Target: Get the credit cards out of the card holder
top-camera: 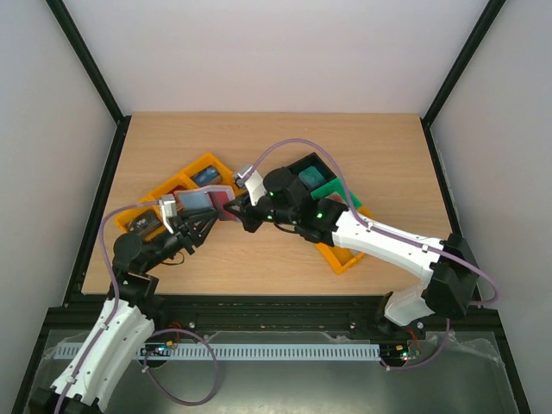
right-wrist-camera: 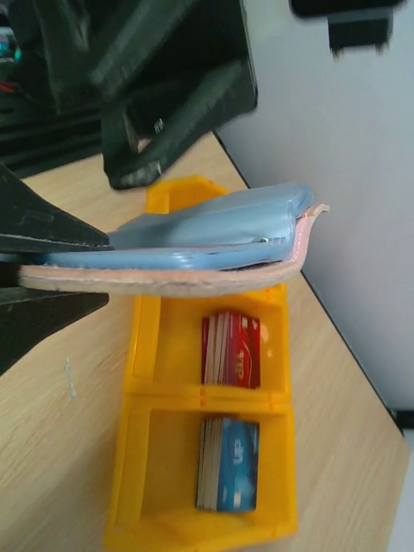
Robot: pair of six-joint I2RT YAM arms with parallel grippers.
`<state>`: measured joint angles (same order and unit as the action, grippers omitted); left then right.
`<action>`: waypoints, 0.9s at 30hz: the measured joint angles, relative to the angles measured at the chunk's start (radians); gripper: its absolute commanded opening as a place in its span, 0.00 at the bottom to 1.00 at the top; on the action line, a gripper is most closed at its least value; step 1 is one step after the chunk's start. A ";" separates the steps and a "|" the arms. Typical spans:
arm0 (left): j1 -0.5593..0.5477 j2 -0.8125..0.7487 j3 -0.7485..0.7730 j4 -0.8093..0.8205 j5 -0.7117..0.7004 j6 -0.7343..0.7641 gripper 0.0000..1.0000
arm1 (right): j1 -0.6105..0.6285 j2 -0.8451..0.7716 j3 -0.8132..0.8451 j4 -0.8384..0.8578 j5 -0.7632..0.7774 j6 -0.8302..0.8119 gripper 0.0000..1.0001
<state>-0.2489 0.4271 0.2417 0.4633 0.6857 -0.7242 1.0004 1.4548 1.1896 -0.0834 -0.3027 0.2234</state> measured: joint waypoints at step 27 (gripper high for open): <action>0.035 -0.076 -0.027 0.027 -0.014 0.000 0.22 | -0.011 -0.068 -0.047 0.085 -0.290 -0.100 0.02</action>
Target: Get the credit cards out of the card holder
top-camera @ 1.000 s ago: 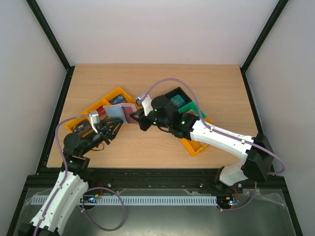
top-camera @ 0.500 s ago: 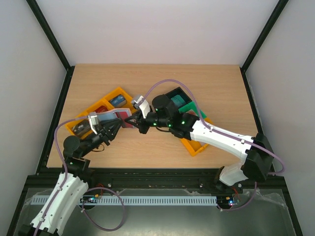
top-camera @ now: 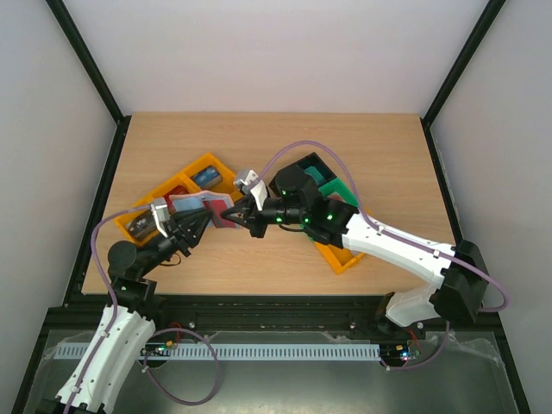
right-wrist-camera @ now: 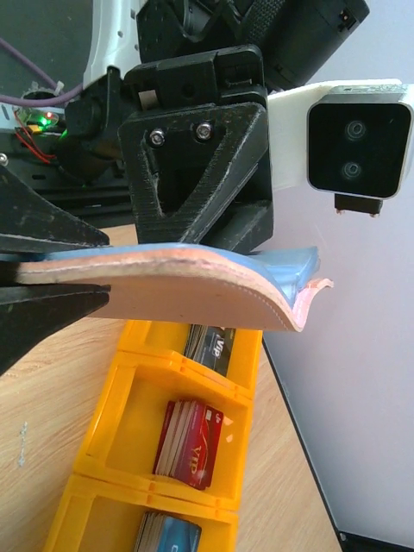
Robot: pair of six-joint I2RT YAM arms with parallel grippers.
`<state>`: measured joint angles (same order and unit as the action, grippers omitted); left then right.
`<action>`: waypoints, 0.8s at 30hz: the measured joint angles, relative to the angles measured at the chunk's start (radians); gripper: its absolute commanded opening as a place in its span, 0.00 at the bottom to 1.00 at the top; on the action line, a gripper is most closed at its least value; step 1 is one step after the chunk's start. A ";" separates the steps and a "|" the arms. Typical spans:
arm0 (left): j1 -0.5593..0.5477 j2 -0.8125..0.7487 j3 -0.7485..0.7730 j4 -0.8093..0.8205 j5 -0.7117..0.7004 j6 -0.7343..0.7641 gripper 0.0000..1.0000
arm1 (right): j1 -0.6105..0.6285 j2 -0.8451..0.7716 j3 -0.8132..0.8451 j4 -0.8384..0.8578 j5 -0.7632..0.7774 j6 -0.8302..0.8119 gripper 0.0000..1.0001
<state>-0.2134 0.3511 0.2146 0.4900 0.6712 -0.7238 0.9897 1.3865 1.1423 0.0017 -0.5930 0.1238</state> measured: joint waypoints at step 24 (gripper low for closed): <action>-0.024 -0.010 -0.020 0.112 0.158 -0.006 0.03 | -0.024 -0.065 -0.088 0.071 -0.087 -0.003 0.19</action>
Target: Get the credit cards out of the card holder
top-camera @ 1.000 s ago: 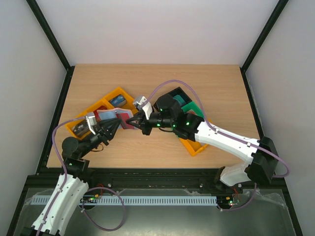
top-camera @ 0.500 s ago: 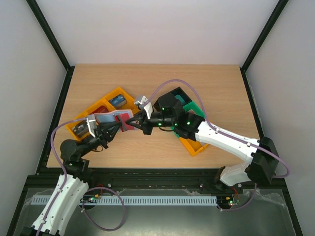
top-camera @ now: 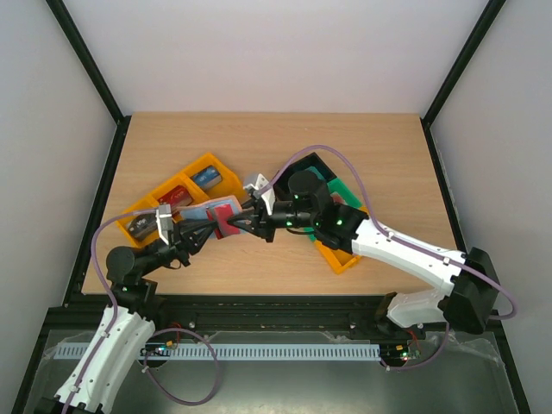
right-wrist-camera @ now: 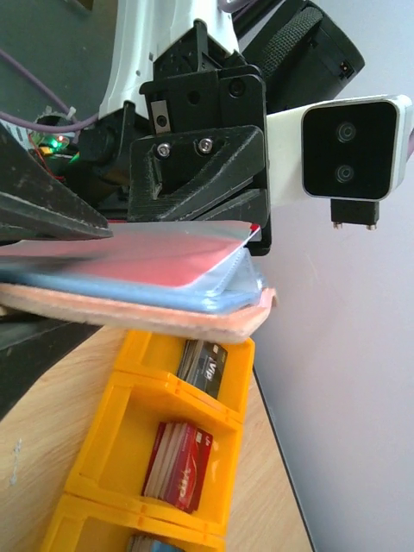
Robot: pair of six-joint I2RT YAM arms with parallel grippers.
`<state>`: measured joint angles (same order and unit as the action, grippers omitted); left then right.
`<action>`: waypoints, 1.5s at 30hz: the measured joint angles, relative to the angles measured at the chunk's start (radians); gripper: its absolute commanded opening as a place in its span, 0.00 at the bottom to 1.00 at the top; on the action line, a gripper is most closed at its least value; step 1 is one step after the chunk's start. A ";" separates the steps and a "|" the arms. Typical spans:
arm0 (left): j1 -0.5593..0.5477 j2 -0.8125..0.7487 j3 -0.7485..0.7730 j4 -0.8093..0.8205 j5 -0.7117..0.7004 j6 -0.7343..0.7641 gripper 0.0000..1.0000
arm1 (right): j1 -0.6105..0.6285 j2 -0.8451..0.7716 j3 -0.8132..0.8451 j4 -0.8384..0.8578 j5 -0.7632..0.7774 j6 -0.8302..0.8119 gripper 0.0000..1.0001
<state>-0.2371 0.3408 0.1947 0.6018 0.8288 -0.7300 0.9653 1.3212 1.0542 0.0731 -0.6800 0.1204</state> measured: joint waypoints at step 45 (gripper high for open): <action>-0.033 -0.174 0.066 -0.473 -0.270 2.401 0.02 | -0.300 -0.280 -0.087 -0.172 0.325 0.112 0.02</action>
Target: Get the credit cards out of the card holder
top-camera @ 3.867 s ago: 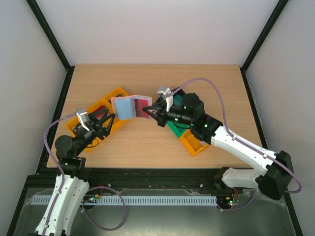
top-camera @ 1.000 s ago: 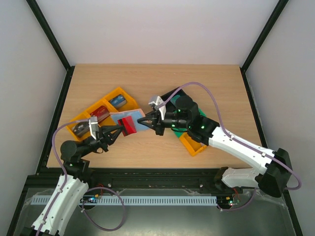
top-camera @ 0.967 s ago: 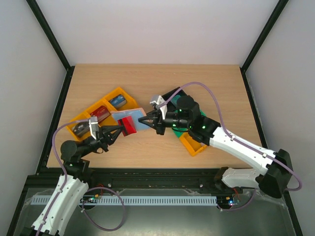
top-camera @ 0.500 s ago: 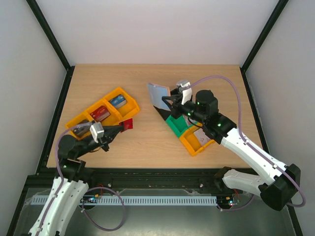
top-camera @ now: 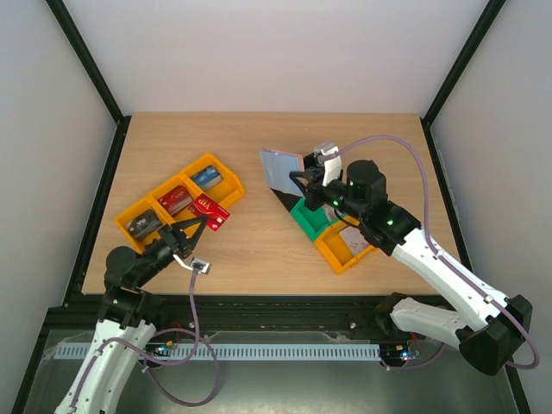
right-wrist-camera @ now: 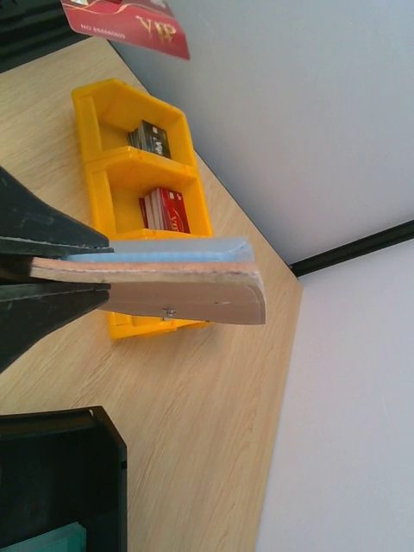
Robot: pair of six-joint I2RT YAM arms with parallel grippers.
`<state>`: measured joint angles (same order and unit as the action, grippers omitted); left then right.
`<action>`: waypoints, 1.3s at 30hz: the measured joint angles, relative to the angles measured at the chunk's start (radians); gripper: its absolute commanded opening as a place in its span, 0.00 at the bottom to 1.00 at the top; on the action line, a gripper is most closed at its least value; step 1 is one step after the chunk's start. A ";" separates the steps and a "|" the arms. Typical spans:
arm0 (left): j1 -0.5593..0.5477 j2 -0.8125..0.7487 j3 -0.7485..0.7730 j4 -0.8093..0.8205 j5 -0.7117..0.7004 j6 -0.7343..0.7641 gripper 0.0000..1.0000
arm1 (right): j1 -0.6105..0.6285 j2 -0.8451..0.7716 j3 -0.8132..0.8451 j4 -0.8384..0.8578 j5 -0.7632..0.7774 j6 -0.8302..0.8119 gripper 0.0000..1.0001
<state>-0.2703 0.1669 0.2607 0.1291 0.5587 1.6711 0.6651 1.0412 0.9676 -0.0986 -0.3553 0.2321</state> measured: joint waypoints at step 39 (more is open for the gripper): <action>-0.044 0.126 -0.016 -0.099 -0.255 0.089 0.02 | -0.011 -0.015 0.000 -0.056 -0.001 -0.068 0.02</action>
<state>-0.3141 0.2924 0.2443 0.0303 0.3038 1.7596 0.6537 1.0264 0.9676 -0.1551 -0.3565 0.1642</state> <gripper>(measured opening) 0.028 0.034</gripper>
